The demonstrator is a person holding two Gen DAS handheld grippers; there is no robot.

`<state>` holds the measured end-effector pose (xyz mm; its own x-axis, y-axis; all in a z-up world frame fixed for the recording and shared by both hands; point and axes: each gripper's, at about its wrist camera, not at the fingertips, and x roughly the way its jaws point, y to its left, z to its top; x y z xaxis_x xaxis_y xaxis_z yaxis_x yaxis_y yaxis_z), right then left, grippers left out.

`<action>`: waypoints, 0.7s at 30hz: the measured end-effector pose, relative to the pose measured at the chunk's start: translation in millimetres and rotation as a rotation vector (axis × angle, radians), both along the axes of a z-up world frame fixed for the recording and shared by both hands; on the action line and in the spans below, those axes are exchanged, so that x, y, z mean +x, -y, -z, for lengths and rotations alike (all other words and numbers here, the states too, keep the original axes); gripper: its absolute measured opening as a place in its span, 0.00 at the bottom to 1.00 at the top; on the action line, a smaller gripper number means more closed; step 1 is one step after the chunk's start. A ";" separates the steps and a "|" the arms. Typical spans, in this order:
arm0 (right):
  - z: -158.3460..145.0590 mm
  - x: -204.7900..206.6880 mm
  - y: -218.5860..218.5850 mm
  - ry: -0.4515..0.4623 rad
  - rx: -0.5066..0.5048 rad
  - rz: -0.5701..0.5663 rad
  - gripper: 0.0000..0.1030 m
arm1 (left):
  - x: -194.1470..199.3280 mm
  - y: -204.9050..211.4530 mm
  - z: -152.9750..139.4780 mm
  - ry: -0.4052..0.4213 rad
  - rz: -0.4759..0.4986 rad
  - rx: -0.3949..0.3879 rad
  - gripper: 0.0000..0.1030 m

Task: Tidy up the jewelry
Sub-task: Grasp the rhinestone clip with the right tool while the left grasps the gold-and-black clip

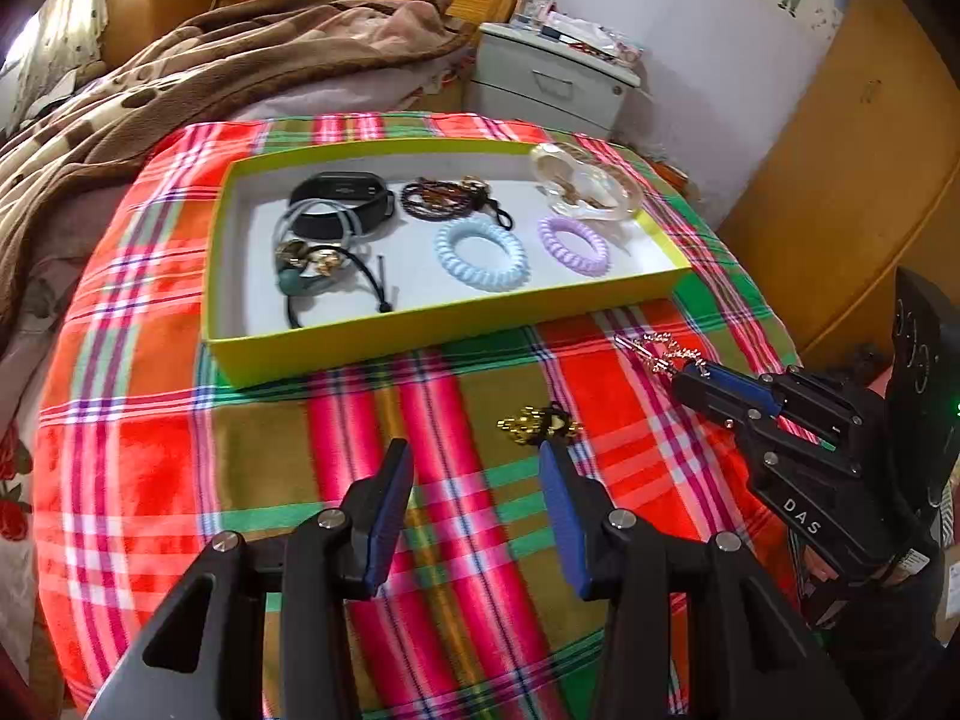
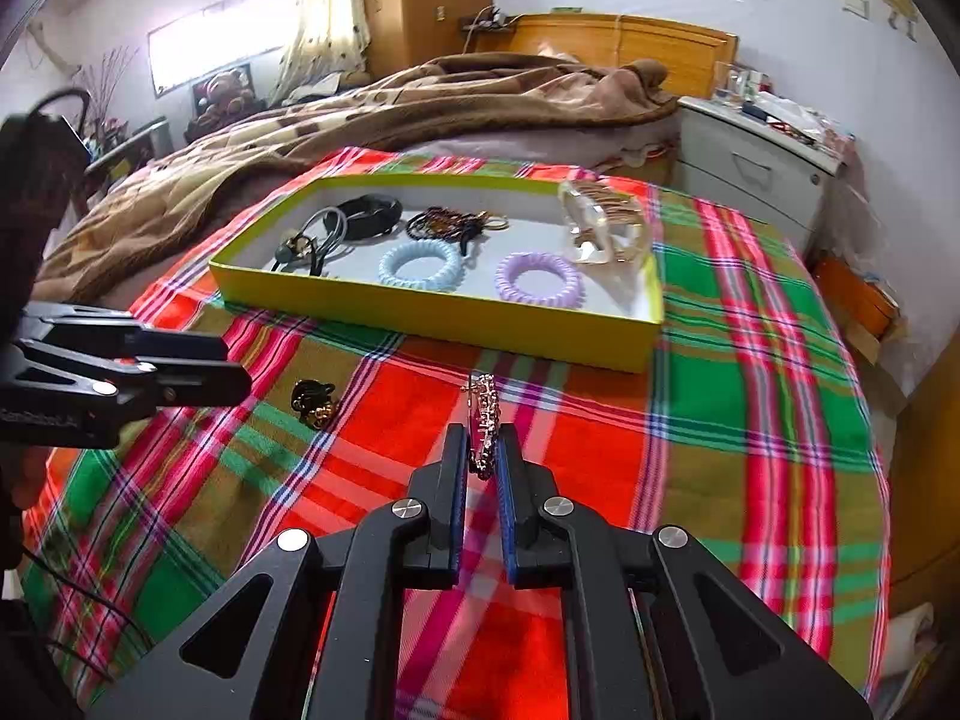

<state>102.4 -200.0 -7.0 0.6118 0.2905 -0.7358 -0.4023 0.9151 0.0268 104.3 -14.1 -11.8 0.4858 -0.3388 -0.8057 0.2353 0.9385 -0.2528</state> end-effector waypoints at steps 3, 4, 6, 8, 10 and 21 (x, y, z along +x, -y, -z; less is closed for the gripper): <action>-4.4 -4.9 9.2 0.017 0.019 0.035 0.09 | 1.6 6.7 3.3 -0.008 0.014 0.004 0.44; -5.3 -6.0 12.6 0.019 0.028 0.046 0.09 | 1.6 8.7 3.9 -0.008 0.022 0.002 0.44; -7.0 -8.3 19.1 0.019 0.046 0.071 0.09 | 2.2 13.8 4.7 -0.004 0.039 0.000 0.45; -8.0 -11.1 23.4 0.022 0.056 0.089 0.09 | 3.2 20.2 4.9 0.001 0.051 0.010 0.46; -9.2 -15.1 26.8 0.025 0.069 0.102 0.09 | 5.1 27.2 6.3 0.003 0.063 0.025 0.47; -11.1 -24.4 30.9 0.032 0.104 0.121 0.09 | 12.4 51.6 12.3 0.031 0.091 0.135 0.48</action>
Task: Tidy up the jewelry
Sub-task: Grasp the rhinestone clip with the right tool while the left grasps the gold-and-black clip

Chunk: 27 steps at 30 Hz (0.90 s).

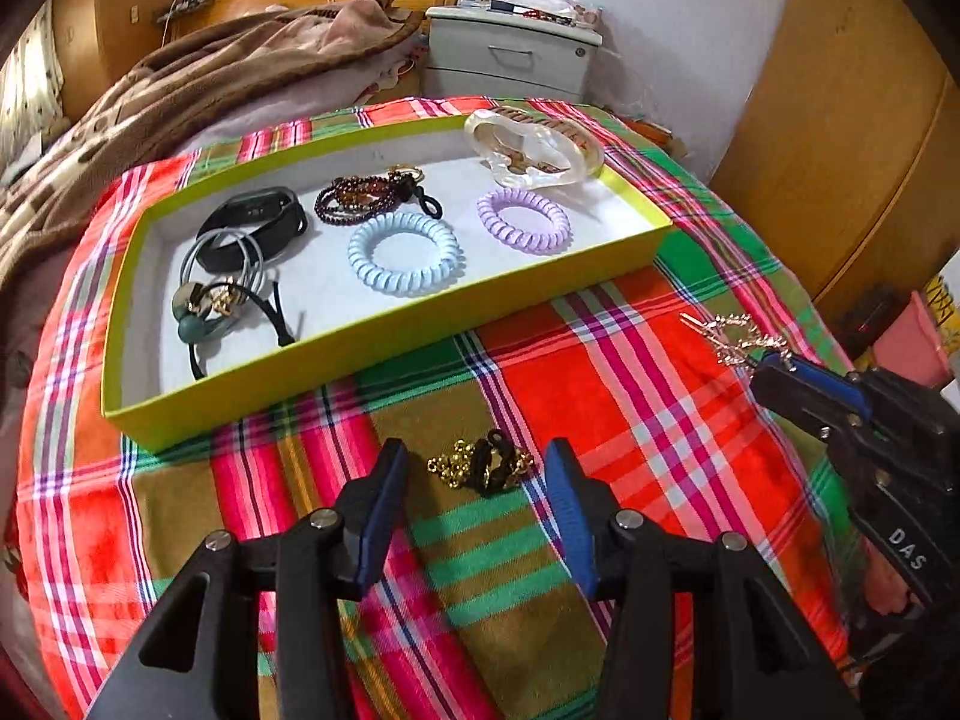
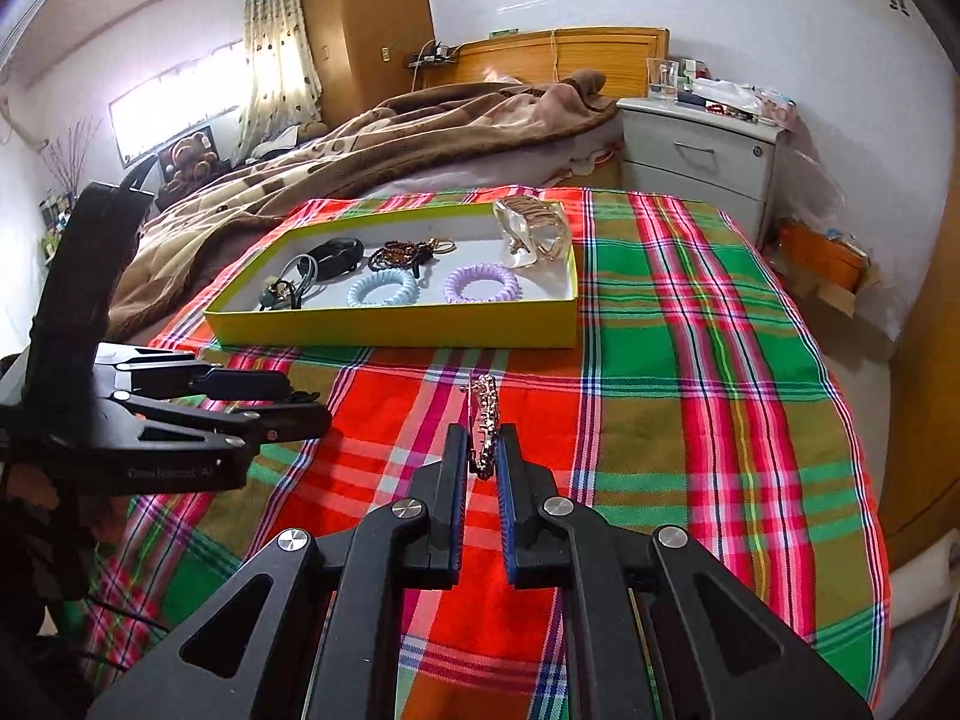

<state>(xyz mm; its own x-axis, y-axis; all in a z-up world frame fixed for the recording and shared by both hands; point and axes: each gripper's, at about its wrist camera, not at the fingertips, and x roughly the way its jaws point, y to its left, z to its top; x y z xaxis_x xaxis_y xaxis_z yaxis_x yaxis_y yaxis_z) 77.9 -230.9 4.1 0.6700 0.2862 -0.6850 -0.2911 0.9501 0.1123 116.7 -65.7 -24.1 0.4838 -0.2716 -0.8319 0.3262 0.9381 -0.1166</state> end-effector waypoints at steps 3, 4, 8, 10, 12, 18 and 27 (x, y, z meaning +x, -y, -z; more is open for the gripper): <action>-0.4 -0.1 0.9 0.003 0.007 0.000 0.09 | -2.7 5.8 1.2 0.025 0.007 0.043 0.48; -0.6 0.1 0.7 0.003 0.009 0.000 0.09 | -3.2 5.8 1.1 0.032 0.008 0.051 0.48; -1.1 0.6 0.0 0.001 0.008 0.001 0.09 | -1.3 6.2 1.5 0.044 0.001 0.058 0.39; -0.8 0.0 -0.4 0.001 0.008 0.003 0.09 | -1.9 5.1 0.9 0.045 -0.002 0.055 0.33; -1.7 0.1 -0.8 0.001 0.009 0.005 0.09 | -1.2 3.2 0.6 0.043 -0.004 0.048 0.32; -3.5 0.9 -3.8 0.004 0.011 0.006 0.09 | -1.4 -0.9 -0.5 0.039 -0.005 0.029 0.29; -8.4 1.3 -10.7 0.016 0.002 0.005 0.09 | -3.9 -11.6 -7.1 0.051 -0.024 -0.003 0.24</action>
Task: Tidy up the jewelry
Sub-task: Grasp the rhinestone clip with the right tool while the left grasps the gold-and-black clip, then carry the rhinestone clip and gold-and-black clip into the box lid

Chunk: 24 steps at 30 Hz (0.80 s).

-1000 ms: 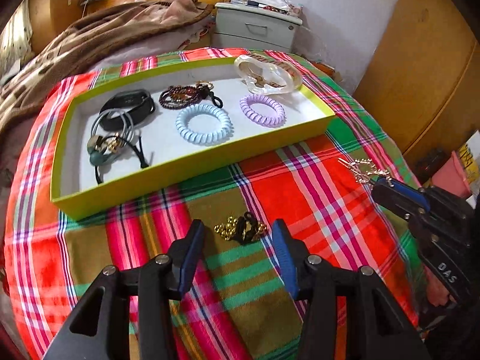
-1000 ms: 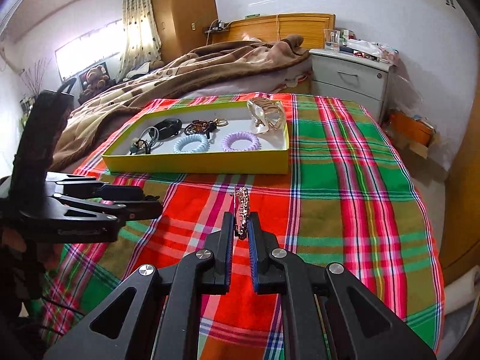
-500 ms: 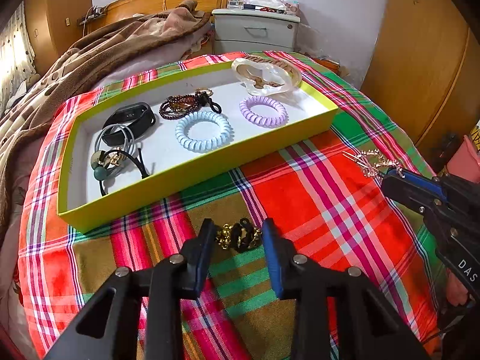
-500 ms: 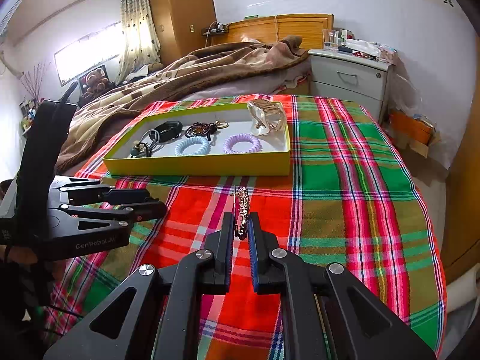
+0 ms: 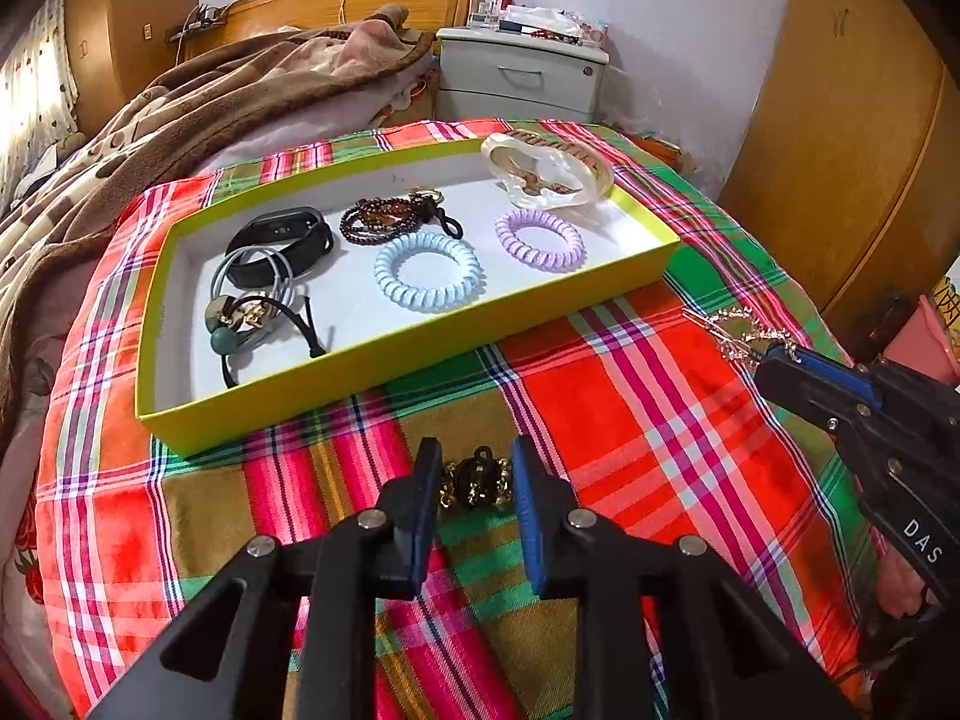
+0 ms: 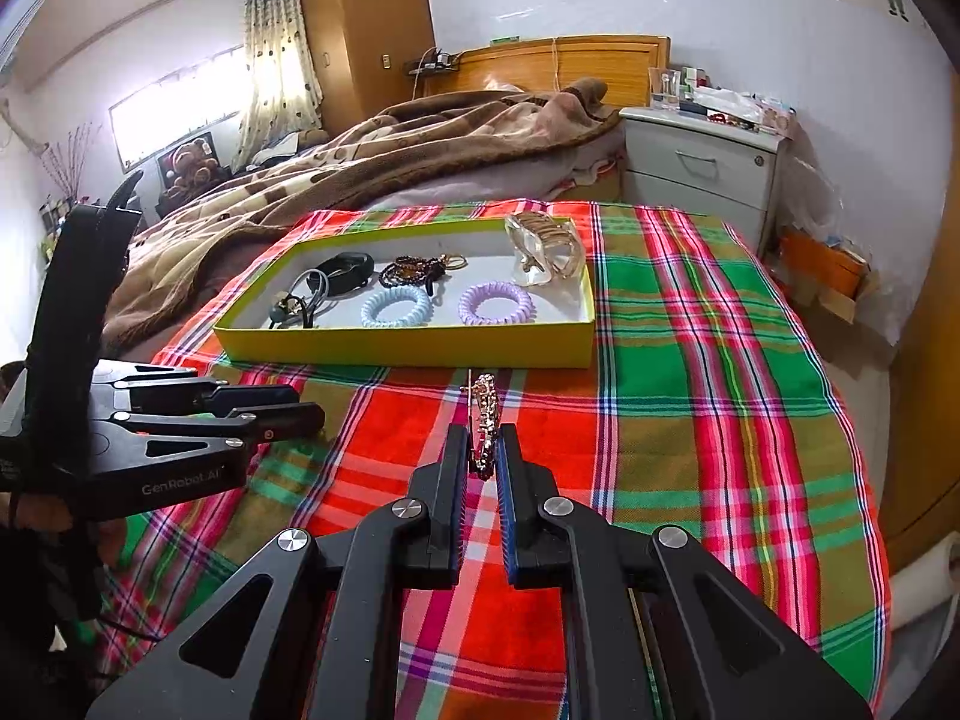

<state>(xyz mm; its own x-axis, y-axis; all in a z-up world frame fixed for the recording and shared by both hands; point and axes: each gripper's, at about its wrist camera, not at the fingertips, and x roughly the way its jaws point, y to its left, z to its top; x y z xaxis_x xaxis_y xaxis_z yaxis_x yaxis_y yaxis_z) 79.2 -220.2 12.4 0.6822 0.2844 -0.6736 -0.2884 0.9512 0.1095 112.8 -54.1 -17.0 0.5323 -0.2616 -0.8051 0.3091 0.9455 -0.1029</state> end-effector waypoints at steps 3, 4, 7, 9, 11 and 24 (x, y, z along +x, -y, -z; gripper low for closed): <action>-1.7 -0.5 -1.9 0.003 -0.001 0.001 0.09 | -0.9 -4.4 -3.8 0.010 -0.010 -0.012 0.24; -2.3 -0.9 -2.2 0.005 -0.002 0.001 0.09 | -2.0 -5.4 -5.3 0.012 -0.011 -0.016 0.24; -5.9 -0.6 -4.5 0.014 -0.006 0.003 0.09 | -2.5 -10.4 -11.3 0.024 -0.020 -0.028 0.24; -9.2 -0.5 -5.4 0.022 -0.005 0.004 0.09 | -3.1 -13.7 -15.9 0.029 -0.020 -0.039 0.24; -13.1 1.6 -7.0 0.031 -0.007 0.005 0.09 | -3.6 -17.1 -22.1 0.039 -0.023 -0.044 0.24; -29.9 38.0 -21.0 0.067 -0.018 -0.001 0.09 | 23.5 -42.9 -51.3 0.101 -0.076 -0.051 0.24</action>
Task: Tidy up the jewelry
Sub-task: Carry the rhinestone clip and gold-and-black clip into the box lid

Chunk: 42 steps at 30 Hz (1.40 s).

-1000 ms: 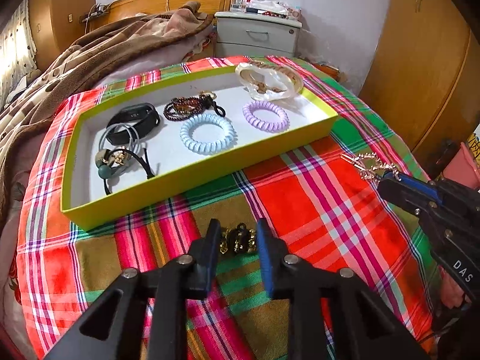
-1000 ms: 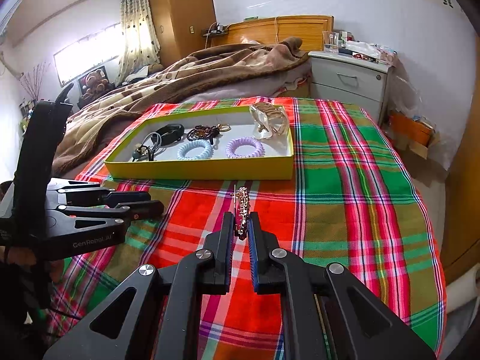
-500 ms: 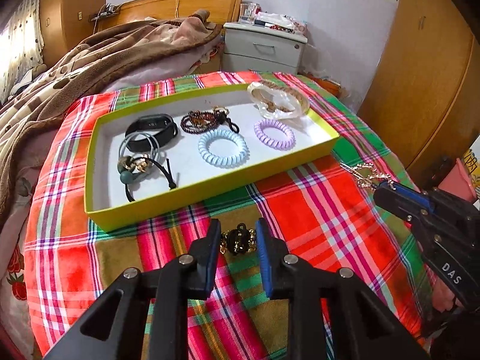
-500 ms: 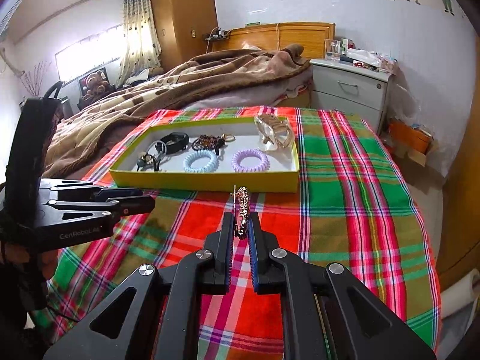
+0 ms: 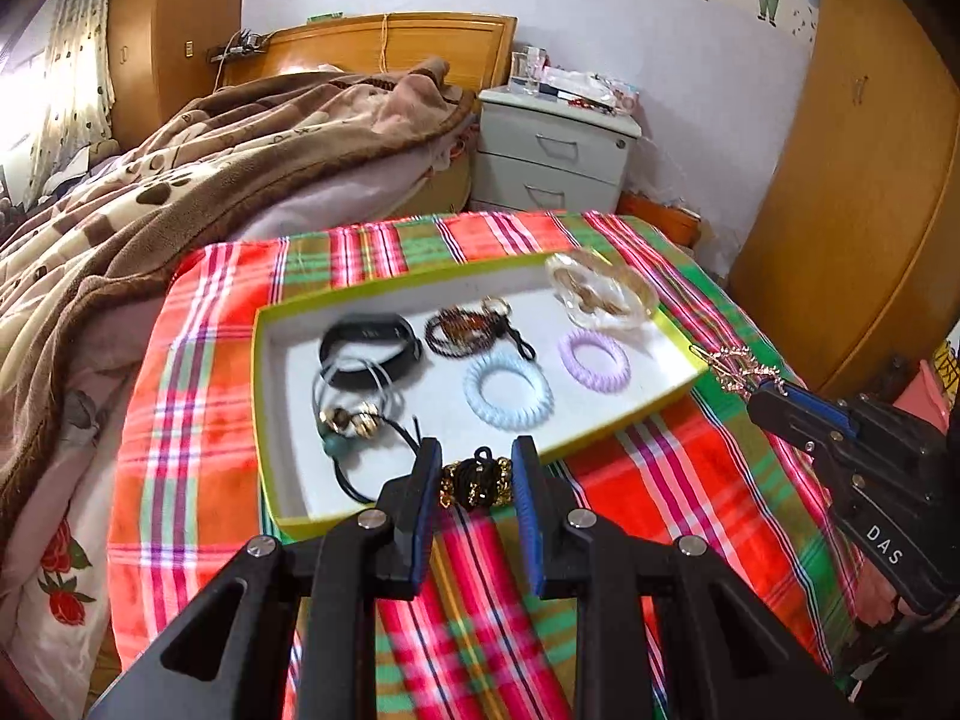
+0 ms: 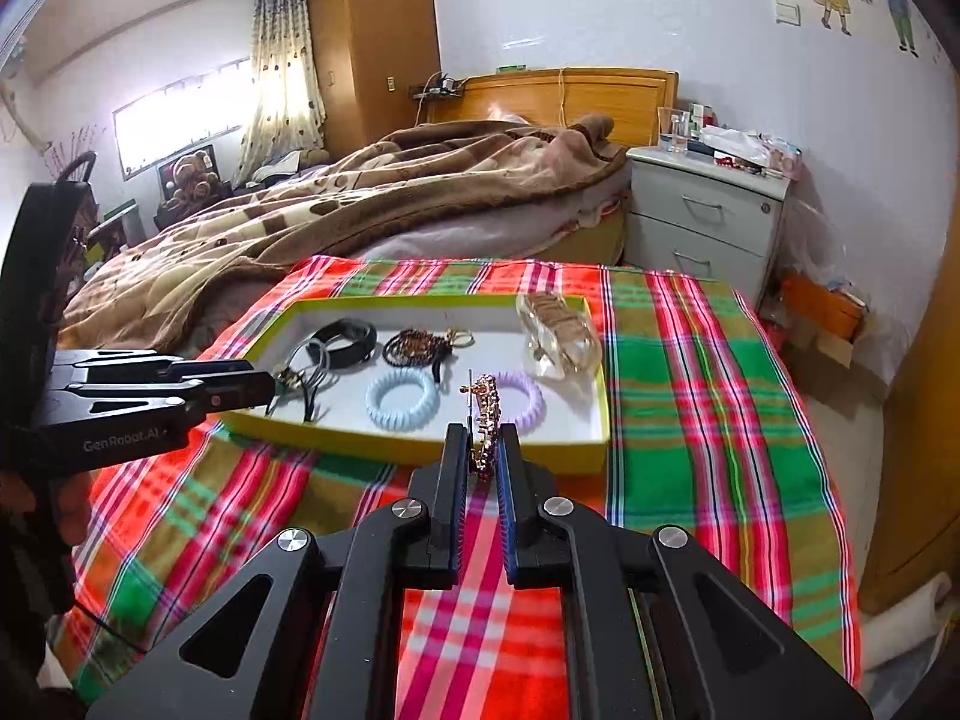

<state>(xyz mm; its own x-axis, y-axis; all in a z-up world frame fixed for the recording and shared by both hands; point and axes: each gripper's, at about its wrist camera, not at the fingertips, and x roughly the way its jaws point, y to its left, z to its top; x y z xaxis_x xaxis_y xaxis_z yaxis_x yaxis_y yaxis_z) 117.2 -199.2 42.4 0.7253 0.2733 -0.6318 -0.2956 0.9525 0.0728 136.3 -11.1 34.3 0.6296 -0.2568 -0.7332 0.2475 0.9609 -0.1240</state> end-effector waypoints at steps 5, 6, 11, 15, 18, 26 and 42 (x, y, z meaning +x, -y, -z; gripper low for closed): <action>2.3 24.2 -8.4 -0.012 -0.004 -0.003 0.09 | 16.4 -4.7 -1.6 0.001 -0.014 -0.003 0.24; 3.6 29.0 -10.1 -0.017 -0.004 0.001 0.09 | 19.1 -4.6 -0.6 -0.001 -0.013 -0.004 0.24; 10.7 57.2 -20.9 -0.043 -0.017 -0.007 0.09 | 33.4 -2.3 9.2 -0.021 -0.014 -0.003 0.24; 18.3 77.9 -28.8 -0.068 -0.027 -0.009 0.09 | 41.4 1.6 21.3 -0.042 -0.013 0.007 0.24; 23.2 89.7 -32.6 -0.084 -0.033 -0.009 0.09 | 46.3 4.6 28.4 -0.058 -0.008 0.007 0.24; 38.2 112.2 -39.9 -0.130 -0.050 -0.005 0.09 | 55.1 7.0 42.5 -0.090 -0.005 0.012 0.24; 51.2 121.0 -46.3 -0.167 -0.096 -0.005 0.09 | 59.8 11.8 53.7 -0.124 0.005 -0.001 0.25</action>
<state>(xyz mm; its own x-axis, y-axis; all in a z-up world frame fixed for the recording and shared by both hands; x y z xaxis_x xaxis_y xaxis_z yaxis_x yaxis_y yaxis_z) 238.2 -152.9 -8.8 0.6067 0.2096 -0.7668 -0.2922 0.9559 0.0301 196.1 -22.9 -19.4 0.5328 -0.2608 -0.8051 0.2352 0.9595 -0.1552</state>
